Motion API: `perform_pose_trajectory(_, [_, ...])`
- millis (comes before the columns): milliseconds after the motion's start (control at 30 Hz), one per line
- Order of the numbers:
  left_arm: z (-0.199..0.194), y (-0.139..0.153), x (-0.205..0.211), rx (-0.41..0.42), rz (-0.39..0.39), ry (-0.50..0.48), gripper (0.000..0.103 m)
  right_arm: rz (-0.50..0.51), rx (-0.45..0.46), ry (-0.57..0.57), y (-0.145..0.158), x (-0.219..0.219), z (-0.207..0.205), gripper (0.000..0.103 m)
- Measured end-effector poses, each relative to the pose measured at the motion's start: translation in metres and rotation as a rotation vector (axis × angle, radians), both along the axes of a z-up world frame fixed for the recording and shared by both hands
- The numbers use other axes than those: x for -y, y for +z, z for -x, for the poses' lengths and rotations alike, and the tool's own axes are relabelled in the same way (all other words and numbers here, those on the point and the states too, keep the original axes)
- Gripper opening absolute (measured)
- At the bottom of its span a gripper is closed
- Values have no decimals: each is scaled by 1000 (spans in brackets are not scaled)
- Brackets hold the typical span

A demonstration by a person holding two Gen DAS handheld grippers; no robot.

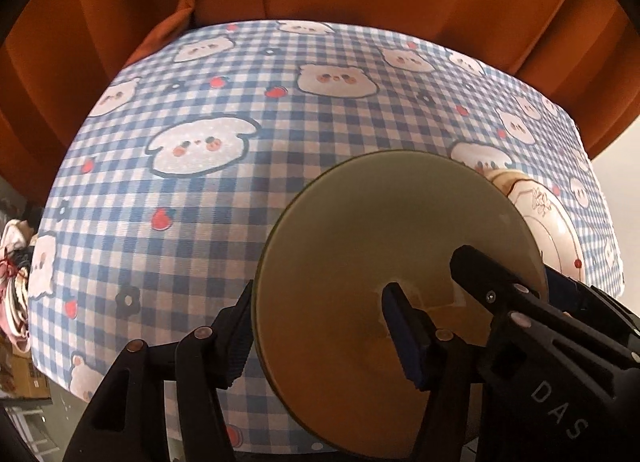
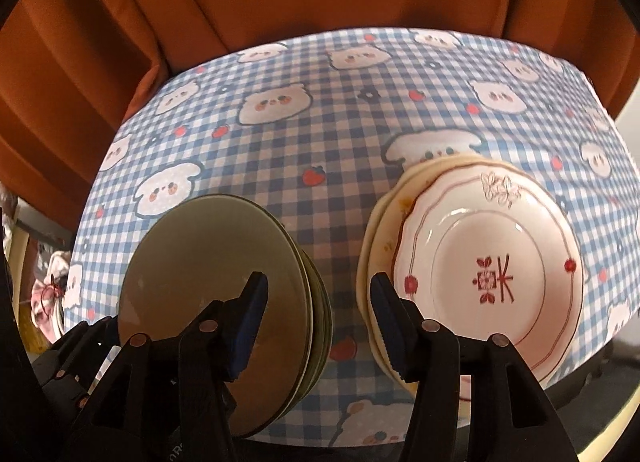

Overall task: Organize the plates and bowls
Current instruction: 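Grasp the rims of the nested white bowls with both tools, then lift the nested bowls with both tools and carry them over the plate stack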

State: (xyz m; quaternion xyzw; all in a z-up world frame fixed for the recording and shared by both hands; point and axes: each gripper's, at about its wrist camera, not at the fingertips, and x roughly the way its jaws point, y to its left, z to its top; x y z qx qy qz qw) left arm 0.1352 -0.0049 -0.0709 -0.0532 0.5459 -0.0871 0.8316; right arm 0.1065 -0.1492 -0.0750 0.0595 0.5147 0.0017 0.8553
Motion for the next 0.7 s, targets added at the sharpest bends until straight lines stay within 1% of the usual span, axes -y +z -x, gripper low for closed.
perform_pose_trajectory(133, [-4, -9, -1, -32, 15, -30, 54, -7, -27, -28, -8, -1, -2, 57])
perform_pose_trajectory(167, [-4, -9, -2, -26, 19, -38, 53, -14, -36, -32, -11, -1, -2, 57])
perform_pose_trajectory(267, [-6, -9, -1, -24, 15, -63, 53, -46, -43, -48, -16, -2, -3, 56])
perform_pose_trajectory(400, [-7, -9, 0, -21, 3, -99, 53, -77, -57, -57, -21, -3, -7, 49])
perform_pose_trajectory(500, [-9, -9, -2, -24, -3, -122, 53, -115, -77, -73, -27, -3, -9, 48])
perform_pose_trajectory(633, [-12, -9, -2, -26, -12, -145, 53, -207, -116, -103, -38, 3, -14, 47])
perform_pose_trajectory(700, [-13, -9, -2, -26, -14, -154, 53, -206, -114, -103, -37, 2, -15, 47])
